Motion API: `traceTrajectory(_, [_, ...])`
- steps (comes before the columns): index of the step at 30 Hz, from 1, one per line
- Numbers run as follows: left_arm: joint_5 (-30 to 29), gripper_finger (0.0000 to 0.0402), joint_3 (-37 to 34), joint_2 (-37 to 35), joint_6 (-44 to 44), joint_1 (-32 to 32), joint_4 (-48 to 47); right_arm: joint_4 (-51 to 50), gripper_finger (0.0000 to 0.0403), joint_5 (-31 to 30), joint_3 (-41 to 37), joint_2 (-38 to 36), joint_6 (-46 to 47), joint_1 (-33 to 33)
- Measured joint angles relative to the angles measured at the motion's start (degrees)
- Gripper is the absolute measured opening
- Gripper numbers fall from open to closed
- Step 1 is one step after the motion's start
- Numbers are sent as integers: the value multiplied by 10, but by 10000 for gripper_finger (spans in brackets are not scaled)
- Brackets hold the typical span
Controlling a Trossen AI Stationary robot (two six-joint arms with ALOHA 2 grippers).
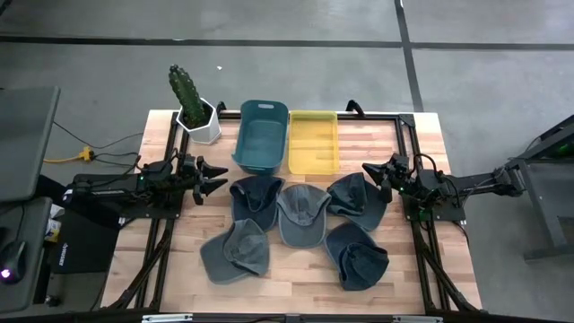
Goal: Pick & Place hat
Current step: Put the top left blue cap into the blue bin
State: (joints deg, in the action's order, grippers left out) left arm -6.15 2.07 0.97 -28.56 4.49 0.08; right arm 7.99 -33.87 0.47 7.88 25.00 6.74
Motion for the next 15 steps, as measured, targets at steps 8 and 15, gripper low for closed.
traceTrajectory(8, [-7,213,0,0,-90,0,35,0,5,0,0,0,0,0])
traceTrajectory(15, [-9,213,0,0,-141,0,84,0,4,0,0,0,0,0])
